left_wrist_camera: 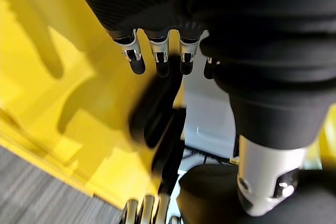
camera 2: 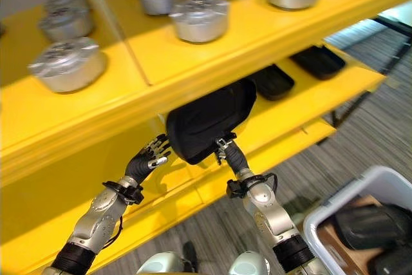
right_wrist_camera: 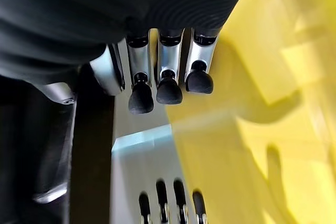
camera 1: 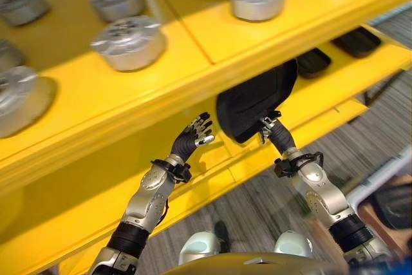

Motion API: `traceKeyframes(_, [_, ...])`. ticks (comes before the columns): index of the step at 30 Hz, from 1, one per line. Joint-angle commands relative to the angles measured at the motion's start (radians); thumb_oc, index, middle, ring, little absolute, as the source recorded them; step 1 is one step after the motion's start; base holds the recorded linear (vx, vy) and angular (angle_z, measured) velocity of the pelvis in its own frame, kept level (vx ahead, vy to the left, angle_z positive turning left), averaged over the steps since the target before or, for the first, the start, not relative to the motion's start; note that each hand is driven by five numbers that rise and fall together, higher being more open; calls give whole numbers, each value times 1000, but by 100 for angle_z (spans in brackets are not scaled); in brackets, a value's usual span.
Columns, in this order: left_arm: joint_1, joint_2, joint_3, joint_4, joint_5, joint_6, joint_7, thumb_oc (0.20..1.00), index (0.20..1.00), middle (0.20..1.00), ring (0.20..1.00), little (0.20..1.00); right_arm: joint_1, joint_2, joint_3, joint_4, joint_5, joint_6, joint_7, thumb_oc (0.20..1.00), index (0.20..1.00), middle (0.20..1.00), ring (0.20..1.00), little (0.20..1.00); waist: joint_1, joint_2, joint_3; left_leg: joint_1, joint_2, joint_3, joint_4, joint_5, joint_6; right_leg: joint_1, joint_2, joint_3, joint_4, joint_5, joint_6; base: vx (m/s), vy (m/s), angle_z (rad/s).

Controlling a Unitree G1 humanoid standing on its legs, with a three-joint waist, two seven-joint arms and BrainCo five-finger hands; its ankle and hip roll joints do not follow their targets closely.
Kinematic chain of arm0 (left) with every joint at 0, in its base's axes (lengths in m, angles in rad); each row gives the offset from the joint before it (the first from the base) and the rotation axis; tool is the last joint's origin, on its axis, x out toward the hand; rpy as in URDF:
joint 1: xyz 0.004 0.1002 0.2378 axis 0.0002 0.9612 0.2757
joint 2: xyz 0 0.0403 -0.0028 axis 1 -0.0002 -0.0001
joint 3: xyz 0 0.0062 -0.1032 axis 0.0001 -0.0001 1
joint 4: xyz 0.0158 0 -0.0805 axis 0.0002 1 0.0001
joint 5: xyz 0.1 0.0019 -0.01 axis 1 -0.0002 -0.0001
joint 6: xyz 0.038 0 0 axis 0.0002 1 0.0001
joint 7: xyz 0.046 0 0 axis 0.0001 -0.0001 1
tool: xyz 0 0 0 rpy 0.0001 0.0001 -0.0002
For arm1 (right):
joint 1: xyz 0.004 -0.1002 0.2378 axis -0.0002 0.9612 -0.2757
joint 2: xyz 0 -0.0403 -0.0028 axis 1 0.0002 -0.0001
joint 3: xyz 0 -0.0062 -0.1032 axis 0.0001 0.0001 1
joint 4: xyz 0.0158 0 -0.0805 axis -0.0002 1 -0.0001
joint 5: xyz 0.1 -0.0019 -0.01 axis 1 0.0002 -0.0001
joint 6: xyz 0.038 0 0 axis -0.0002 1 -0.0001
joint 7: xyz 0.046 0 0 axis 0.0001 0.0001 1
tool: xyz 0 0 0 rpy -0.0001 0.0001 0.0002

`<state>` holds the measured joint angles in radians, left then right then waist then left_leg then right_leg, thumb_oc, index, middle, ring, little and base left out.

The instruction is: Move parts from the plastic box to the shelf.

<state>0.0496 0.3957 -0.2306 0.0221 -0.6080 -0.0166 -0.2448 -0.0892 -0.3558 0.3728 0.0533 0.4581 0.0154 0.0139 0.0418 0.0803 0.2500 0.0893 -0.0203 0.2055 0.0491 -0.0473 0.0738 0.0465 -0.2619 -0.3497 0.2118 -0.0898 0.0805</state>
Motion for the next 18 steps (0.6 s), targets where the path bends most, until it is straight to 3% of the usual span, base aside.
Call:
traceKeyframes(1, [30, 22, 56, -83, 0, -37, -9, 1000, 1000, 1000, 1000, 1000, -39, 41, -4, -100, -11, -21, 51, 200, 200, 200, 200, 200, 34, -40, -23, 51, 124, 56, -44, 38, -96, 33, -26, -37, -23, 79, 66, -68, 252, 34])
traceKeyframes(5, [56, 22, 89, -97, 12, -27, -16, 1000, 1000, 1000, 1000, 1000, -34, 52, 5, -107, -12, -11, 40, 200, 200, 200, 200, 200, 87, -64, -24, 42, 95, 62, -37, 10, -85, 68, -77, -91, -59, 131, 101, -40, 236, 26])
traceKeyframes(9, [58, -5, 105, -79, 9, -26, -18, 1000, 1000, 1000, 1000, 1000, -36, 98, 36, -74, -48, -23, 18, 200, 200, 200, 200, 200, 142, -80, -20, 47, 31, 105, -49, -26, -48, 52, -157, -196, -45, 284, 152, -94, 269, 27])
traceKeyframes(10, [46, -5, 88, -67, 9, -22, -34, 1000, 1000, 1000, 1000, 1000, -33, 105, 47, -51, -43, -43, -10, 200, 200, 200, 200, 200, 127, -76, -21, 37, 21, 77, -42, -33, -35, 30, -118, -130, -6, 236, 138, -53, 91, 5])
traceKeyframes(13, [40, -8, 76, -60, 7, -22, -33, 1000, 1000, 1000, 1000, 1000, -20, 111, 57, -50, -52, -44, -11, 200, 200, 200, 200, 200, 107, -74, -25, 39, 24, 68, -47, -27, -33, 20, -56, -87, 4, 178, 117, -34, 1, 59])
traceKeyframes(14, [38, -6, 67, -59, 11, -24, -23, 1000, 1000, 1000, 1000, 1000, -7, 105, 60, -49, -52, -49, -1, 200, 200, 200, 200, 200, 88, -75, -28, 40, 22, 48, -60, -18, -30, 9, -19, -34, 4, 156, 109, -108, -128, 63])
traceKeyframes(15, [29, -1, 52, -58, 10, -20, -13, 1000, 1000, 1000, 1000, 1000, 3, 92, 55, -46, -41, -58, -9, 200, 200, 200, 200, 200, 58, -77, -34, 25, 28, 17, -76, 11, -28, 1, 66, 44, -40, 106, 79, -156, -229, 50])
traceKeyframes(16, [25, -7, 46, -60, -2, -8, 3, 1000, 1000, 1000, 1000, 1000, 9, 83, 44, -39, -50, -62, -6, 200, 200, 200, 200, 200, 41, -81, -40, 22, 22, -20, -91, 21, -29, 6, 116, 98, -62, 75, 64, -184, -324, 85])
traceKeyframes(18, [24, -20, 46, -55, -13, -3, 30, 1000, 1000, 1000, 1000, 1000, -9, 81, 37, 6, -83, -65, 14, 200, 200, 200, 200, 200, 46, -84, -47, 11, 15, -61, -107, 39, -36, 7, 145, 124, -82, 67, 49, -175, -350, 104])
